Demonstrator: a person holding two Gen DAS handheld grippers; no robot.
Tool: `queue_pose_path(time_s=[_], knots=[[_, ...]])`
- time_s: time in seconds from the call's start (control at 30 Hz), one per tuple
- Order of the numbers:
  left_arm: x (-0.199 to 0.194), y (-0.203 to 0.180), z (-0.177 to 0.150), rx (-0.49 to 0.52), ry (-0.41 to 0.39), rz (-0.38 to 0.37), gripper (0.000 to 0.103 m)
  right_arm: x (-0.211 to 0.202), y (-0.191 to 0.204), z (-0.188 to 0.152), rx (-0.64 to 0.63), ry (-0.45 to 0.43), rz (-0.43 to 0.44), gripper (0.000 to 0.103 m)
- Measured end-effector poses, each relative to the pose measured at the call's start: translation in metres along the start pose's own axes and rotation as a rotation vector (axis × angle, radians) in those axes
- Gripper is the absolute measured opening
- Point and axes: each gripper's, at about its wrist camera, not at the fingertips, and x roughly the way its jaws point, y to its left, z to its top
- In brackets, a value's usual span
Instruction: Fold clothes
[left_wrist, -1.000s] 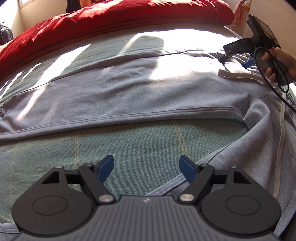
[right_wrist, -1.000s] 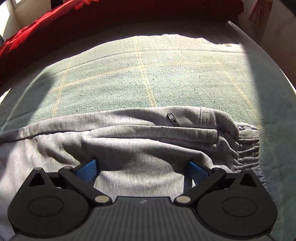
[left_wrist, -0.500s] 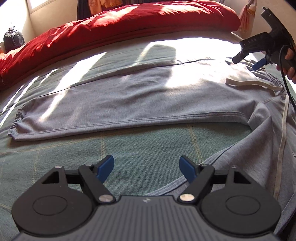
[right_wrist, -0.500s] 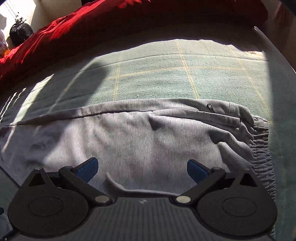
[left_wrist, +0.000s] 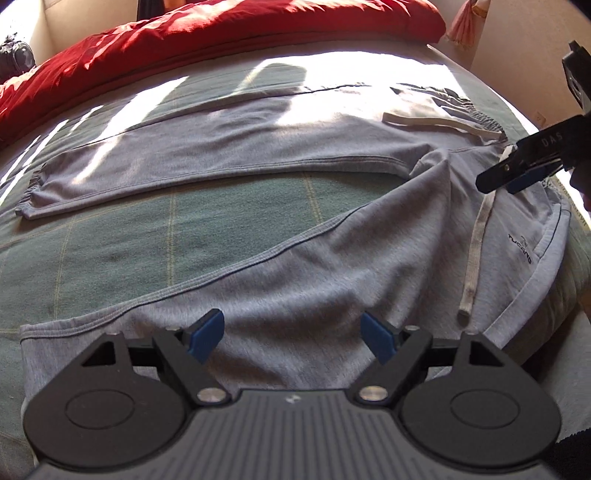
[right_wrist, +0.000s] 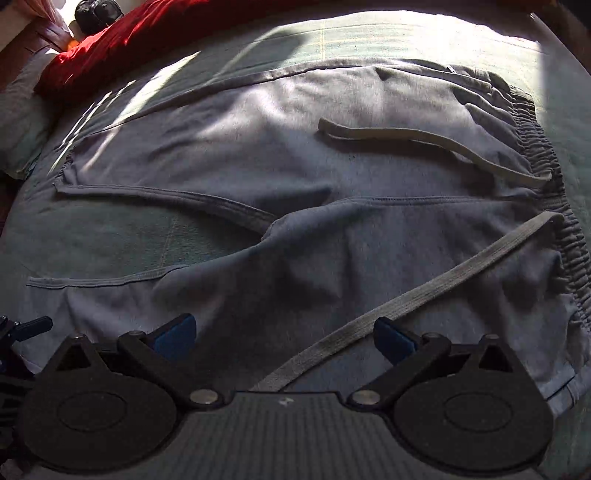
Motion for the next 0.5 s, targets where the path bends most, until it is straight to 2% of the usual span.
queue_pose_path(time_s=[0.17,0.3,0.37,0.5], knots=[[0.014,-0.020,-0.023,0.005,0.047,-0.010,0.081,0.014,-0.011,-0.054,0.127,0.043,0.055,0.103],[0.033,-0.027,-0.039,-0.024,0.095,-0.021,0.081,0.023,-0.020,-0.080,0.186,0.050,0.037,0.103],[0.041,-0.028,-0.047,-0.033,0.116,-0.016,0.081,0.023,-0.023,-0.093,0.214,0.027,0.045,0.103],[0.038,-0.026,-0.055,-0.053,0.098,-0.018,0.082,0.019,-0.027,-0.109,0.235,-0.027,0.056,0.103]])
